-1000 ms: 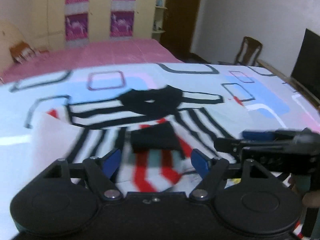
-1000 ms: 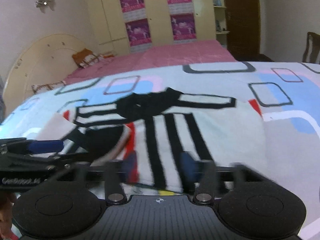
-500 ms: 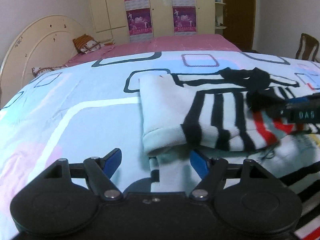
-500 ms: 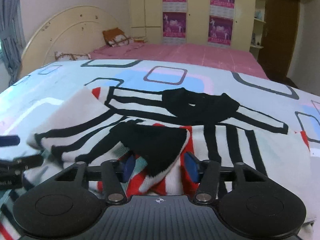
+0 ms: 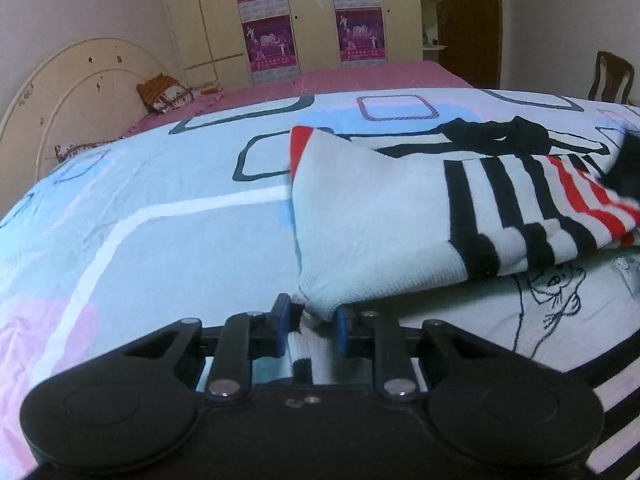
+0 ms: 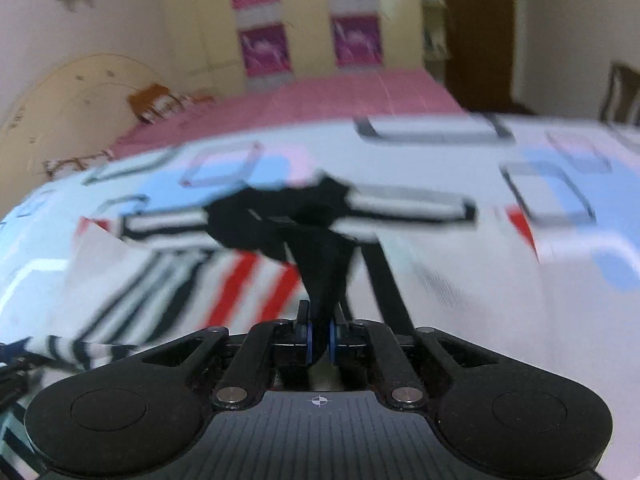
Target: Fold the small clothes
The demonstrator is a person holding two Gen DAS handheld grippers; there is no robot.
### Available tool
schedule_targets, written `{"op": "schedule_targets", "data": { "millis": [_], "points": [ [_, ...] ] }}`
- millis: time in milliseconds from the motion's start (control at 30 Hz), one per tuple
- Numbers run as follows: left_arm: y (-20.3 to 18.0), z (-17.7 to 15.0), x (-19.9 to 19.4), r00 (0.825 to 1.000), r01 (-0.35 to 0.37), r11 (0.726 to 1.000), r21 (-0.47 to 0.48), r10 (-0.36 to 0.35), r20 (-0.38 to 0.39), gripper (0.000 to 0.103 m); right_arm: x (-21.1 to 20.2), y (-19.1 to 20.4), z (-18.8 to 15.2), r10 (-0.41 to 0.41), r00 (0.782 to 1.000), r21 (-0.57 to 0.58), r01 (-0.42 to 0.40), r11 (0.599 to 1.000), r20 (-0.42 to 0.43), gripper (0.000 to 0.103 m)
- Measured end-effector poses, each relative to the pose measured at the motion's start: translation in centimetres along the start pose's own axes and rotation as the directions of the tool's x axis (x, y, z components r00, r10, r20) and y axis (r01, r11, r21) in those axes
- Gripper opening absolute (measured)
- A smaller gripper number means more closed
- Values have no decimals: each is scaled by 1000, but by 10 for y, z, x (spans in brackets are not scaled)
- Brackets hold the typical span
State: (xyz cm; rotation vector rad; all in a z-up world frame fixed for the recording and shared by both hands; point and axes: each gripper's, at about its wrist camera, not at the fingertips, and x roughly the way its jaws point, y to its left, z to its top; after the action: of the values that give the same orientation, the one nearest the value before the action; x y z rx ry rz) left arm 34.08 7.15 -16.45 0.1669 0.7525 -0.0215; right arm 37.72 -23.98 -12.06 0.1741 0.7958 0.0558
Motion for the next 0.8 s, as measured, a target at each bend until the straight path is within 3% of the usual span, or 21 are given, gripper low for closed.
{"op": "schedule_targets", "data": {
  "millis": [133,267,300,367,467,633,800],
  "points": [
    [5,3,-2,999,25,1000,-7,-25,-25,22,-4,-12,-6,15,1000,34,-15,999,1,8],
    [15,8,-9,995,80,996,-45,-82,-56,27,-14,-17,-4,10,1000,31,-11,999,15,18],
    [18,8,-12,992,103,993,-57,-107,-62,33,-17,-20,-4,22,1000,41,-23,999,13,20],
    [23,8,-19,987,144,987,-74,-149,-68,40,-22,-24,-5,20,1000,52,-21,998,16,38],
    [28,10,-34,984,170,981,-90,-175,-47,69,-31,-32,-5,14,999,67,-16,998,37,42],
    [34,24,-40,976,211,966,-152,-216,-16,70,-22,-44,-3,28,1000,117,-29,993,10,42],
    [35,50,-5,972,220,948,-231,-232,-24,67,-5,-48,-5,51,998,171,-46,984,-22,41]
  ]
}}
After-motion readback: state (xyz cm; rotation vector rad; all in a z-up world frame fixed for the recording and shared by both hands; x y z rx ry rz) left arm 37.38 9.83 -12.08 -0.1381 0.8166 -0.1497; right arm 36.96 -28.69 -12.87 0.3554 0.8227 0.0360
